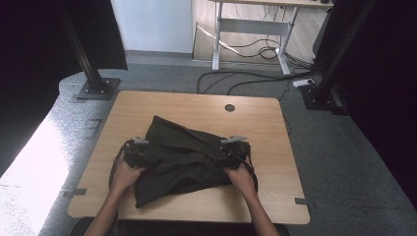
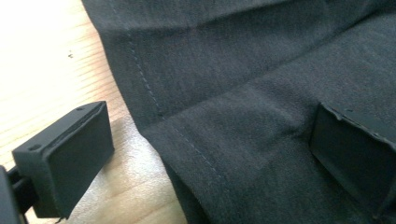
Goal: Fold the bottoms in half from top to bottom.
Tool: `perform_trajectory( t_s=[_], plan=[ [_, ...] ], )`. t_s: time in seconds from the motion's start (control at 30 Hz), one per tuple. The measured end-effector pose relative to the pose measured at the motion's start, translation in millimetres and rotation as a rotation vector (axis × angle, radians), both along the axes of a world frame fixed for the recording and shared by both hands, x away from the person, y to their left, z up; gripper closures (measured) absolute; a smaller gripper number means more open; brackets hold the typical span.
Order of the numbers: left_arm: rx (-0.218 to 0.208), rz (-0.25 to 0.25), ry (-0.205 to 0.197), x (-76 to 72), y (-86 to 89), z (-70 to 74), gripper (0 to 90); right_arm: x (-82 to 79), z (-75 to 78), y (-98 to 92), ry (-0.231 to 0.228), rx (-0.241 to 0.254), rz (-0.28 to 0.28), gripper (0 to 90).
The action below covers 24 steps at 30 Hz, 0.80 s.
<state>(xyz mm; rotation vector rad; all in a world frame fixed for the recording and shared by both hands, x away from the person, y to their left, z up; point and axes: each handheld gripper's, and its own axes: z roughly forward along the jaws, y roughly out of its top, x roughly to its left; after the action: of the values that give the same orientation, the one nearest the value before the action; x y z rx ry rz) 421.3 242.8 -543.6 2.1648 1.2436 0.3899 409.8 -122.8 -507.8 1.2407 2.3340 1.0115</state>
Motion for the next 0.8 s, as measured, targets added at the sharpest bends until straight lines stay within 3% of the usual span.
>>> perform_trajectory(
  t_s=[0.2, 0.3, 0.43, 0.57, 0.8],
  plan=[
    [-0.013, 0.032, -0.024, -7.0, -2.3, -1.0, 2.0, 9.8, -0.7, 19.3, -0.002, 0.027, 0.016, 15.8],
    [-0.012, 0.014, -0.014, -9.5, -6.7, 3.8, 16.9, 15.3, -3.5, 25.8, 0.0, 0.022, 0.015, 15.6],
    [-0.005, 0.015, 0.01, -7.2, -11.4, 7.4, 23.0, 19.8, -10.5, 35.4, 0.003, 0.022, 0.016, 14.6],
    [-0.006, -0.006, 0.021, -5.6, -15.1, 10.3, 36.9, 21.4, -22.1, 43.4, 0.001, -0.024, 0.017, 13.1],
    [-0.086, -0.034, 0.02, -5.5, -14.6, 8.5, 64.0, 16.7, -34.7, 49.1, -0.046, -0.098, 0.005, 12.4]
  ],
)
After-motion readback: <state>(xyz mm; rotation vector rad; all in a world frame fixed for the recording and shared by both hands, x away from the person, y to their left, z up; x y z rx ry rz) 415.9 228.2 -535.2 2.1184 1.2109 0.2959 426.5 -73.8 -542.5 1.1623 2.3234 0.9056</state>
